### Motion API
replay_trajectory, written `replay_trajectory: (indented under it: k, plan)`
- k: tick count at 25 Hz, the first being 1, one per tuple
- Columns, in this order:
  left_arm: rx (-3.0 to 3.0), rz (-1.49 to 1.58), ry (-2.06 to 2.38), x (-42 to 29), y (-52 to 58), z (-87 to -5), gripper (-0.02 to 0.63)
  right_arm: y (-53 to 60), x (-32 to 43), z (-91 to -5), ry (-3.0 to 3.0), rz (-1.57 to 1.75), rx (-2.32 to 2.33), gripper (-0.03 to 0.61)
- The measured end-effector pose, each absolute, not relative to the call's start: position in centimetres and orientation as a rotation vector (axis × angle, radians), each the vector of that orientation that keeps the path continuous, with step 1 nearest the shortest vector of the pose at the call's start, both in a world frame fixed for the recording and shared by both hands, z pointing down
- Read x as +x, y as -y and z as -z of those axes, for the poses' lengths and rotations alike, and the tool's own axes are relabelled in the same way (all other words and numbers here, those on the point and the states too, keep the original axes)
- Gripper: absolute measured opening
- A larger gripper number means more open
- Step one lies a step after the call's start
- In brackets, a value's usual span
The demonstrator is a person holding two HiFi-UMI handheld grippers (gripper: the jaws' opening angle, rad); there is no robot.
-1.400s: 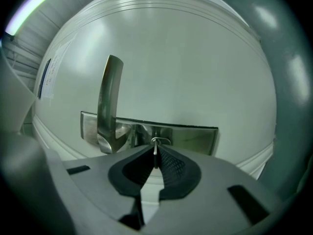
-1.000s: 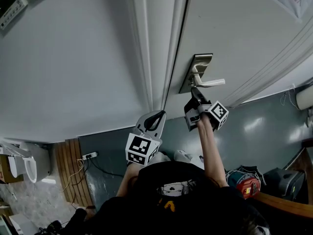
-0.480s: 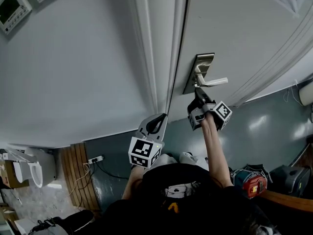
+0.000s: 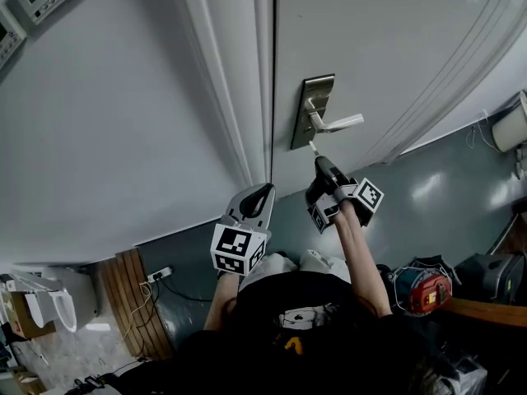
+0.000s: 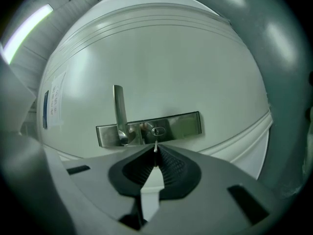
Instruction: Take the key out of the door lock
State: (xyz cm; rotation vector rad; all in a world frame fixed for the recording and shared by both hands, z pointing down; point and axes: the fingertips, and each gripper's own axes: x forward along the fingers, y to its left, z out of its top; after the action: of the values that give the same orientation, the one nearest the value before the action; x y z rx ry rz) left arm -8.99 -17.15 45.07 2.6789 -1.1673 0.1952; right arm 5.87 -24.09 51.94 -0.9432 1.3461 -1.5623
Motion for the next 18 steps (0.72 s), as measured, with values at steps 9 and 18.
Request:
replay_trajectory:
  k: [9, 18]
  plan:
    - [2.693, -0.236, 1.079, -5.8, 15.7, -45.8, 0.009, 18.5, 6.2, -52.0, -1.545, 1.56, -1.013, 0.02]
    - [2.699, -0.27, 1.052, -3.0, 13.3, -46.2, 0.009, 13.8, 8.4, -50.1, -1.672, 1.491, -1.031, 0.02]
